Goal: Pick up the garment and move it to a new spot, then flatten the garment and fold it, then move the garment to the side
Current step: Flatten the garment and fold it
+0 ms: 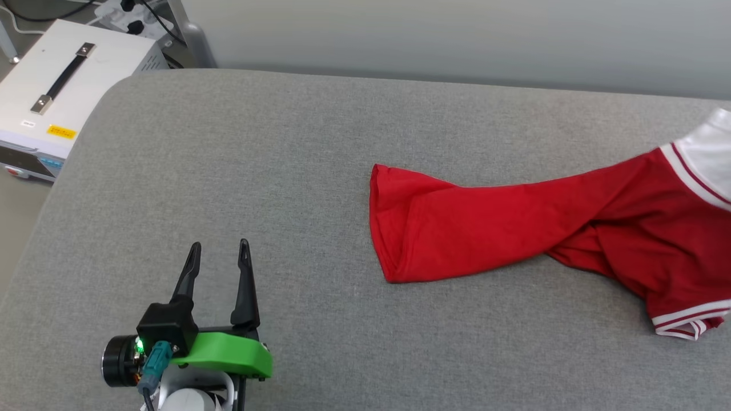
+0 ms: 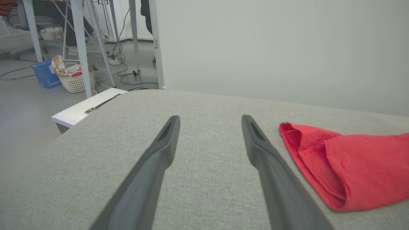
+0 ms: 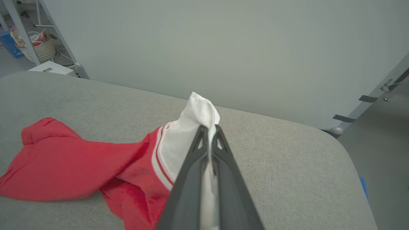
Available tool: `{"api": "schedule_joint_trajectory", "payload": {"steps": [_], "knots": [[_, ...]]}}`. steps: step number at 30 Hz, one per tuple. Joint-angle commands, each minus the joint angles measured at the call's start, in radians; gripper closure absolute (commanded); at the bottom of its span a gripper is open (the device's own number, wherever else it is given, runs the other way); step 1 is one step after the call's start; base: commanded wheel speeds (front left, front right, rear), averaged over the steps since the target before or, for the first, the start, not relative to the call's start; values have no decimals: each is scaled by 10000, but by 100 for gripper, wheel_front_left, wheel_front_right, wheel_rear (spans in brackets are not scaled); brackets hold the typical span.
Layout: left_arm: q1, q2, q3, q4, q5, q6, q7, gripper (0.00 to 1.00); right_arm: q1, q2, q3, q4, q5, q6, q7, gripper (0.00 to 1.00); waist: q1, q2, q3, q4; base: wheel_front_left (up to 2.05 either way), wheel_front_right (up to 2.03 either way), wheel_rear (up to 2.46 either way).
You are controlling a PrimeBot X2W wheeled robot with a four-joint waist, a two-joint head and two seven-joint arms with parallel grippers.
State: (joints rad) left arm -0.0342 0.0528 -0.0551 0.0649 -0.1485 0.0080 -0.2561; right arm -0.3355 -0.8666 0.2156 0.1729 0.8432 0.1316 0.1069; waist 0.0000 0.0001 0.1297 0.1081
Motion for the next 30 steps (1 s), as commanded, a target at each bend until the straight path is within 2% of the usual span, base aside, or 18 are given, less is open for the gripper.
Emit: {"api": "schedule_joint_trajectory", "payload": {"steps": [1,7,13,17,22,23,27,30], "knots": [[117,-26,54,1,78,-21,-57,0,-266,160,33,-424,-170,-9,32,100,0,-1,-161,82,0,0,0],[136,-26,45,-1,39,-34,-57,0,-1145,1121,968,-2273,-895,-9,673,100,0,-1,-237,322,0,0,0],[68,-26,39,-25,-9,-12,-57,0,-2356,2419,3272,-2687,-1359,-9,1203,100,0,-1,-118,649,0,0,0],[27,-26,38,-38,-76,37,-57,0,-3050,3050,5106,-2031,-1449,-9,1143,100,0,-1,22,863,0,0,0],[-73,-26,47,-63,-175,98,-57,0,-3464,3979,7132,-798,-826,-9,887,100,0,-1,313,1106,0,0,0],[-167,-26,31,-86,-241,144,-57,0,-3684,4344,8304,81,-628,-9,796,100,0,-1,515,1204,0,0,0],[-258,-26,-20,-102,-325,222,-57,0,-3747,4781,9638,1320,-78,-9,879,100,0,-1,773,1278,0,0,0],[-324,-26,-58,-104,-374,261,-57,0,-3795,5053,10248,2226,165,-9,951,100,0,-1,932,1292,0,0,0]]}}
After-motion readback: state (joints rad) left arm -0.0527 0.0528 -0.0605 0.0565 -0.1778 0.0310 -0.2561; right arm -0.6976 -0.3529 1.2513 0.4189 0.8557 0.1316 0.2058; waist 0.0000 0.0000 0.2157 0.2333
